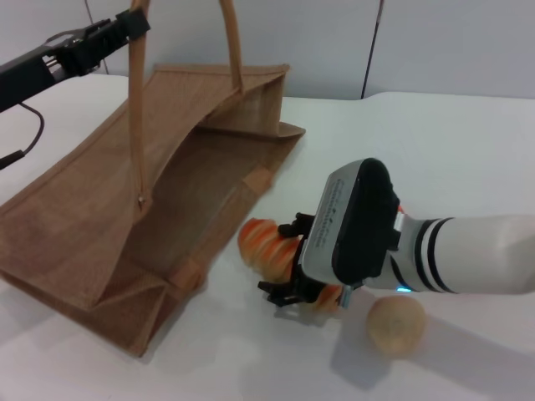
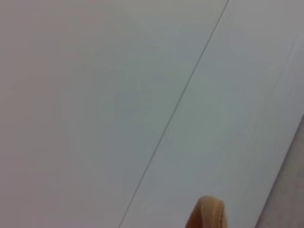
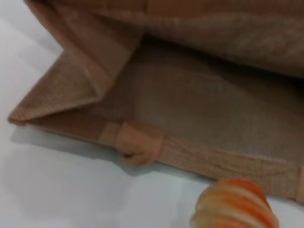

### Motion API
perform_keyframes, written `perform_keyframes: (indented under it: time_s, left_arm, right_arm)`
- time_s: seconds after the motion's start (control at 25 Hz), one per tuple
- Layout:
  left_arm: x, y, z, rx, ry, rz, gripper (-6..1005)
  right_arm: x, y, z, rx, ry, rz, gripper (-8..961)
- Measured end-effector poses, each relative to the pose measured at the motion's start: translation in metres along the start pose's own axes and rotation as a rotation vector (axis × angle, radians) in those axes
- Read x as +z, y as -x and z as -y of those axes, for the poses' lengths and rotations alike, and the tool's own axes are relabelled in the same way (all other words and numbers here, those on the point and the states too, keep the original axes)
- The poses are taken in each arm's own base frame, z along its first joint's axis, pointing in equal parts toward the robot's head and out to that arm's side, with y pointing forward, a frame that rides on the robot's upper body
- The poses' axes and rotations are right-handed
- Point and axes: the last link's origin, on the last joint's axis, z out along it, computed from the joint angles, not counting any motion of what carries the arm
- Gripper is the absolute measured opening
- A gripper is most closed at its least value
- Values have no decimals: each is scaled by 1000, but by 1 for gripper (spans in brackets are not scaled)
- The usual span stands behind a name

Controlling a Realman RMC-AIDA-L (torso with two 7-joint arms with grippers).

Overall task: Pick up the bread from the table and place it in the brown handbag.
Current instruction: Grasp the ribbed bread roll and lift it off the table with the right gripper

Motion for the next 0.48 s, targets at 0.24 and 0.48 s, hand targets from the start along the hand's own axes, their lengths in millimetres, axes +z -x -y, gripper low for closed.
perform_keyframes:
  time_s: [0.24, 0.48]
  left_arm:
    - [0, -1, -4, -3, 30, -2, 120]
    - [-1, -2, -6, -9, 45, -2, 120]
  right_arm:
    - [1, -9, 10, 31, -17, -29, 899]
    - [1, -12, 13, 43, -24, -36, 896]
